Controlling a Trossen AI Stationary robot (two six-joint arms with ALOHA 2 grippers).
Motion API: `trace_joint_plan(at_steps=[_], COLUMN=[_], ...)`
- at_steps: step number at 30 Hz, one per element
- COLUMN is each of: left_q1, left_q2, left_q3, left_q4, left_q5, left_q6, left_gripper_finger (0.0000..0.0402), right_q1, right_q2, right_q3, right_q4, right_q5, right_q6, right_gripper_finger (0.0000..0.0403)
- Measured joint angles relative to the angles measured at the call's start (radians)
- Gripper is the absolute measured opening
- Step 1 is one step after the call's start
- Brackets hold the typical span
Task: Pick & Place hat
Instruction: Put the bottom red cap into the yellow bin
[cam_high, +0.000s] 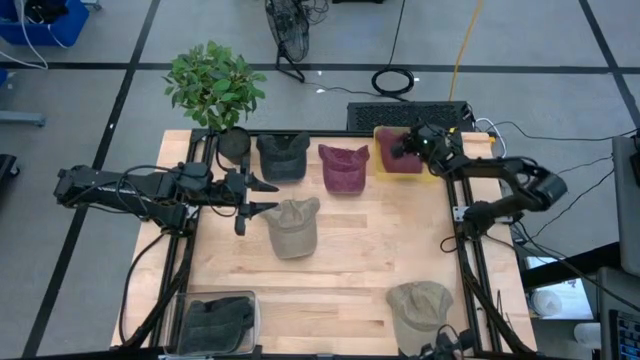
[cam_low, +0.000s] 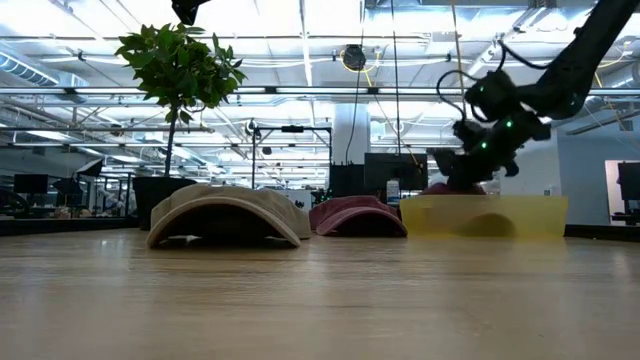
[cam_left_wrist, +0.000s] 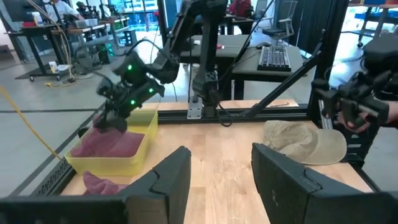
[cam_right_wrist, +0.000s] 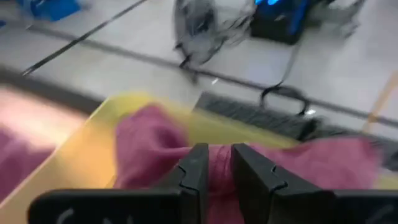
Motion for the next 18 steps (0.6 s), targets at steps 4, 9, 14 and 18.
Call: trace_joint_plan(at_steps=[4,9,14,18], left_q1=[0.0,0.0,0.0,0.0], left_q2=[0.0,0.0,0.0,0.016], left_q3=[0.0,0.0,0.0,0.0], left_q4=[-0.001,-0.008,-0.02,-0.023], left_q5=[0.0,0.0,-0.001,-0.001], left_q6=[0.0,-0.016,-0.035,-0.038], left_gripper_finger=[0.0172,0.0172,0.0172,0.0172], right_q1=[-0.002,-0.002,-0.002,0.003], right_q2=[0.046,0.087,0.093,0.093], right_q3=[0.0,0.001,0.002,0.001], right_q4=[-0.015,-0.02,0.001,0.034], right_q5=[-0.047,-0.065,-0.074,-0.075], right_q6=[-0.008,-0.009,-0.018,-0.016], right_gripper_finger=[0.0048,0.0039,0.0038,0.0038])
